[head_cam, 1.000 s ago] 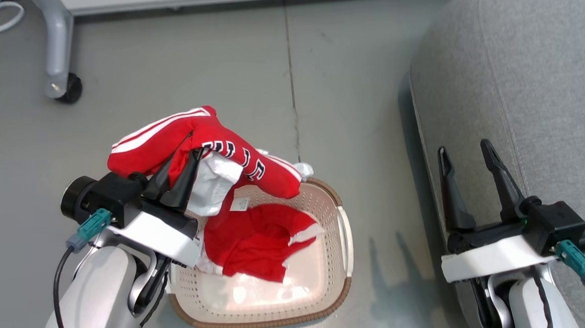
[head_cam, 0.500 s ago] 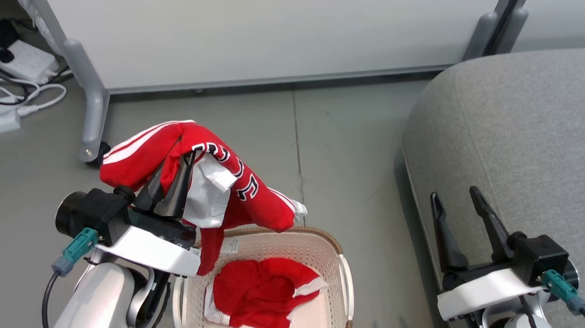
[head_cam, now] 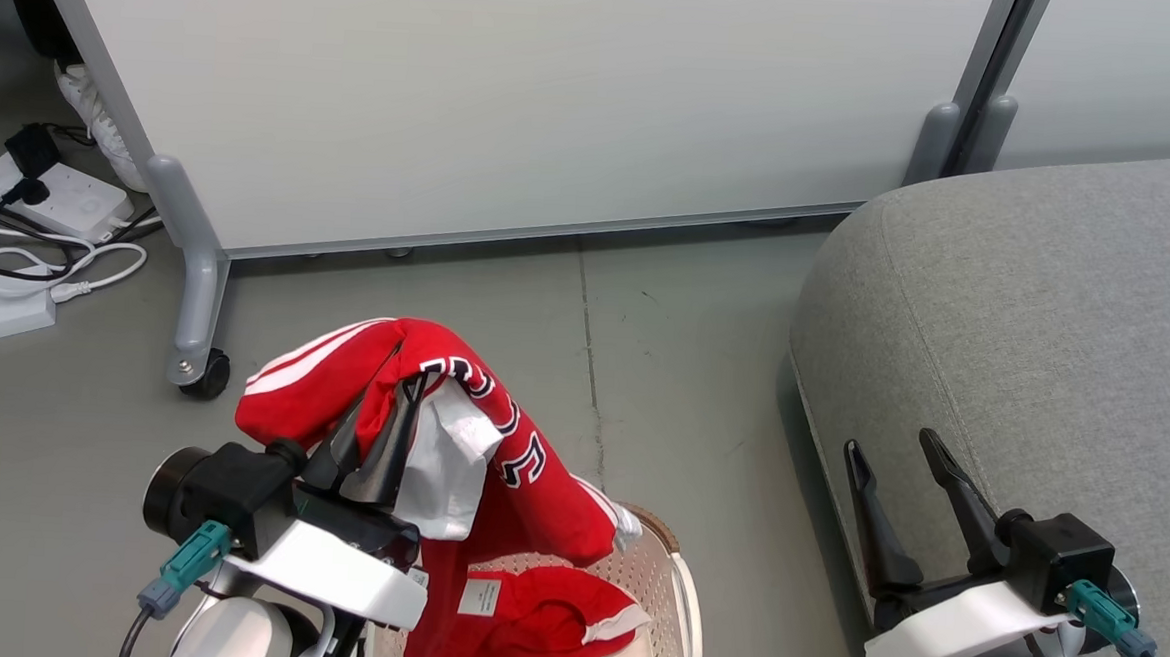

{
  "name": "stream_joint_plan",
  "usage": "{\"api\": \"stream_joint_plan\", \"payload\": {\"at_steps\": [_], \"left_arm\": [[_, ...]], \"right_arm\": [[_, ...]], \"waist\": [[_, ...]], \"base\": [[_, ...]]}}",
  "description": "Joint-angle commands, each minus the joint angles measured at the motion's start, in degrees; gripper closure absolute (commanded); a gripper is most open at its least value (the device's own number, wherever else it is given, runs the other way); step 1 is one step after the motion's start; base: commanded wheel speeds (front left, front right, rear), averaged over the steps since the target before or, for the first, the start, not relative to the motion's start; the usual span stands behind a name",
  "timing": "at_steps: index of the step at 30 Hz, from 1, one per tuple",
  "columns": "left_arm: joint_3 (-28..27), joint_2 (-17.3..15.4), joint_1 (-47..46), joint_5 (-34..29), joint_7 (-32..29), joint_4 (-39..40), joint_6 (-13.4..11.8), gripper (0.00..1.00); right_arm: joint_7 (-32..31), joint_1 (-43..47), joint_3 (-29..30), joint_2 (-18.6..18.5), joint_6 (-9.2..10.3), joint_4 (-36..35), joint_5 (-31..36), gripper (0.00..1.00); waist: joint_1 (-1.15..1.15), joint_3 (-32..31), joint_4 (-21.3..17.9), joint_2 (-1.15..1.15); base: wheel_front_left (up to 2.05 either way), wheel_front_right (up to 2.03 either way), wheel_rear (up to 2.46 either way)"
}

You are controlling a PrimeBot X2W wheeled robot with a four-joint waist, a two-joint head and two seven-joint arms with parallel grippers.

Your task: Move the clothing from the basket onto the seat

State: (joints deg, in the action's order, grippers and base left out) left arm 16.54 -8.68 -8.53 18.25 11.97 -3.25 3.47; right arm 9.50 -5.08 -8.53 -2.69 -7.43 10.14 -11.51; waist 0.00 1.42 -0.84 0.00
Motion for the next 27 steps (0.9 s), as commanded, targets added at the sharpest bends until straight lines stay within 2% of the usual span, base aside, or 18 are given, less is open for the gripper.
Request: {"api": "stream_joint_plan", "payload": {"at_steps": [1,15,20,27], "left_arm": [[-0.09,-0.59,0.25,0.27,-0.09,0.44,-0.20,1.00],[0.53,-1.10,0.64,0.57,-0.90,1.01,-0.94,1.00],[0.67,-1.23,0.14,0.66,-0.64,0.55,-0.79,1.00],[1.34,-1.08,-0.80,0.76,-0.26,0.24,-0.52,1.00]], "right_arm": [[-0.24,0.57,-0.14,-0.38,-0.11,-0.09,-0.33,0.00],[-0.30,-0.28,-1.03,-0.38,-0.11,0.13,-0.88,0.00],[-0.38,-2.30,-5.00,-0.33,-0.11,0.35,-2.17,0.00],[0.46,-7.84,-14.37,-0.34,-0.11,1.16,-6.02,0.00]], "waist": [[0.00,0.00,-0.03,0.00],[0.00,-0.05,0.42,0.00],[0.00,0.14,0.51,0.00],[0.00,0.62,1.40,0.00]], "base": [[0.00,0.00,0.00],[0.00,0.00,0.00],[0.00,0.00,0.00],[0.00,0.00,0.00]]}}
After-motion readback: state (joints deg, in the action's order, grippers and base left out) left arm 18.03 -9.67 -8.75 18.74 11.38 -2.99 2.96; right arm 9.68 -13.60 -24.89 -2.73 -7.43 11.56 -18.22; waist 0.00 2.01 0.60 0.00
